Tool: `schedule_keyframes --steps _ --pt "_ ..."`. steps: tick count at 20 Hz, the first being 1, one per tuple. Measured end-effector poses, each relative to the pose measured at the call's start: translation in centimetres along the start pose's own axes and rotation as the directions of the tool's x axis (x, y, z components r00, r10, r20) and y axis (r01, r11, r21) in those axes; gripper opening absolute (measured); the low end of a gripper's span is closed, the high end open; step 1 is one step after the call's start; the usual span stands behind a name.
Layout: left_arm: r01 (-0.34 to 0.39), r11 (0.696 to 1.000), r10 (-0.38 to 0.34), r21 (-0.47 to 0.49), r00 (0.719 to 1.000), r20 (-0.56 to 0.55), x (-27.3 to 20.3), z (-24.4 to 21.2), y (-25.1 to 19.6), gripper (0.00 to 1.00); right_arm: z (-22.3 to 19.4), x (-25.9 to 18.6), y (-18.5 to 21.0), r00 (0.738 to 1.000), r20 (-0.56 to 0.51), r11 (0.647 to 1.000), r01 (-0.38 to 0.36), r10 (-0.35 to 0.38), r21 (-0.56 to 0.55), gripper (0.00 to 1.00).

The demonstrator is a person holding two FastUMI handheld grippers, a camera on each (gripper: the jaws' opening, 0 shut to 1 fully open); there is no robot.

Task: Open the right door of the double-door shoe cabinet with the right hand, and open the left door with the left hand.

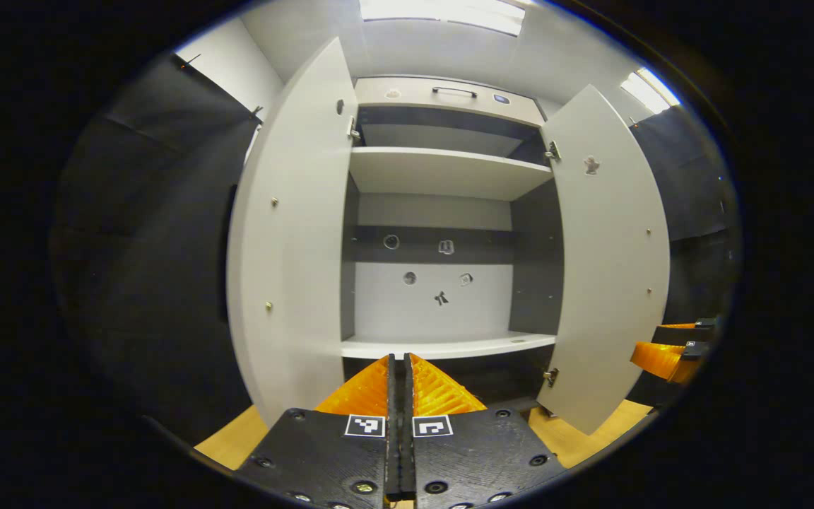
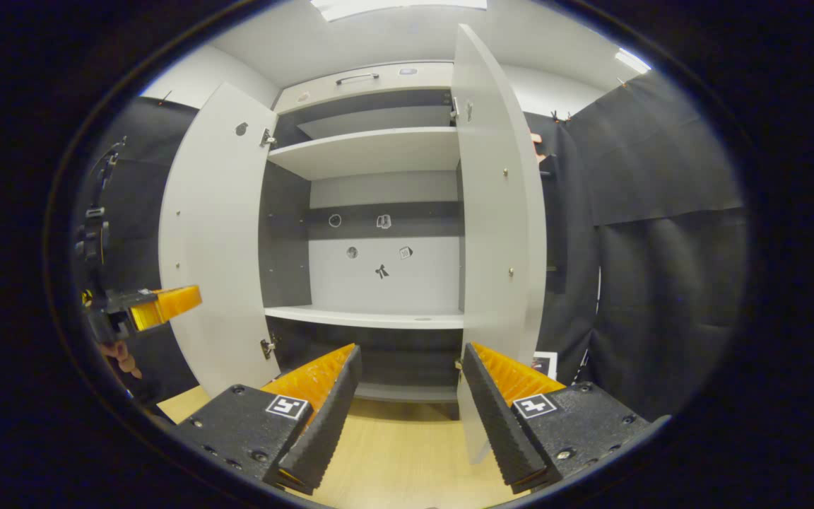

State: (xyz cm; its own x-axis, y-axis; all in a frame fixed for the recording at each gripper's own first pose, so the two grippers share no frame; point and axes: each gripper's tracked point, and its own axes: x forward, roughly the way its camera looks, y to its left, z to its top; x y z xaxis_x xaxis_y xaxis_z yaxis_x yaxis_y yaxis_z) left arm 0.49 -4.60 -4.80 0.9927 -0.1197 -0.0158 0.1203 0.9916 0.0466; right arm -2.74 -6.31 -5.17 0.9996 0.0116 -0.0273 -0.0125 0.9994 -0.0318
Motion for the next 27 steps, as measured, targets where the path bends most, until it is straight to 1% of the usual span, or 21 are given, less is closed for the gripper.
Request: schedule_keyframes --steps 1,2,3,5,6,7,8,9,10,11,19,20,21,22,23,26,27 --pt "0.008 1.000 -0.008 0.006 1.000 -0.007 0.0 0.0 -0.6 0.00 0.1 -0.2 -0.3 1.000 0.007 1.000 0.011 -0.011 -0.001 0.87" --pt "0.007 1.000 -0.007 0.015 1.000 -0.011 0.2 -0.3 -0.7 0.15 0.1 -0.3 -0.5 1.000 0.012 1.000 0.018 -0.018 0.001 0.90" --pt "0.008 1.000 -0.008 0.022 1.000 -0.008 0.3 -0.4 -1.0 0.34 0.0 -0.4 -0.5 1.000 0.013 1.000 0.021 -0.021 0.003 0.91" --pt "0.020 1.000 -0.020 0.019 1.000 0.003 0.4 -0.2 -1.5 0.34 0.0 -0.4 -0.8 1.000 0.011 1.000 0.028 -0.028 0.009 0.91" --pt "0.033 0.999 -0.033 0.012 0.999 0.004 0.3 -0.2 -1.9 0.53 -0.1 -0.5 -0.9 0.999 0.010 0.999 0.030 -0.030 0.013 0.91" --pt "0.024 1.000 -0.024 0.007 1.000 0.010 0.2 -0.1 -1.9 0.71 -0.1 -0.4 -1.0 1.000 0.007 0.999 0.030 -0.031 0.016 0.91" --pt "0.020 1.000 -0.020 0.006 1.000 0.010 0.2 0.0 -1.8 0.90 -0.2 -0.4 -0.9 1.000 0.005 0.999 0.030 -0.030 0.018 0.88" --pt "0.017 1.000 -0.017 0.005 1.000 0.007 0.3 -0.2 -1.8 0.98 -0.4 -0.4 -0.9 1.000 0.002 0.999 0.028 -0.029 0.021 0.88" --pt "0.015 1.000 -0.015 0.004 1.000 0.002 0.3 -0.3 -1.7 0.98 -0.3 -0.4 -0.8 1.000 0.001 0.999 0.026 -0.026 0.022 0.88" --pt "0.013 1.000 -0.013 0.003 1.000 -0.002 0.2 -0.4 -1.7 0.98 -0.4 -0.4 -0.8 1.000 0.001 0.999 0.026 -0.026 0.023 0.91" --pt "-0.007 1.000 0.007 -0.010 1.000 0.007 0.0 -0.3 -0.8 0.98 -0.6 -0.4 -0.8 1.000 -0.006 0.999 0.026 -0.026 0.027 0.91" --pt "-0.009 1.000 0.009 -0.009 1.000 0.007 0.0 -0.2 -0.7 0.98 -0.6 -0.4 -0.8 1.000 -0.004 0.999 0.027 -0.027 0.028 0.88" --pt "-0.013 1.000 0.013 -0.007 1.000 0.008 -0.1 -0.2 -0.6 0.97 -0.5 -0.5 -0.8 1.000 -0.003 0.999 0.028 -0.028 0.028 0.91" --pt "-0.013 1.000 0.013 -0.005 1.000 0.010 -0.1 -0.1 -0.5 1.00 -0.4 -0.5 -0.8 1.000 -0.002 0.999 0.029 -0.029 0.027 0.91" --pt "-0.016 1.000 0.016 -0.004 1.000 0.012 -0.2 0.0 -0.4 0.97 -0.5 -0.5 -0.8 1.000 0.001 0.999 0.030 -0.030 0.026 0.90" --pt "-0.014 1.000 0.014 -0.002 1.000 0.016 -0.1 0.0 -0.3 0.97 -0.5 -0.6 -0.7 1.000 0.004 0.999 0.025 -0.025 0.025 0.90" --pt "-0.015 1.000 0.015 0.001 1.000 0.015 -0.1 0.0 -0.3 0.97 -0.6 -0.5 -0.7 1.000 0.003 0.999 0.022 -0.022 0.024 0.88"
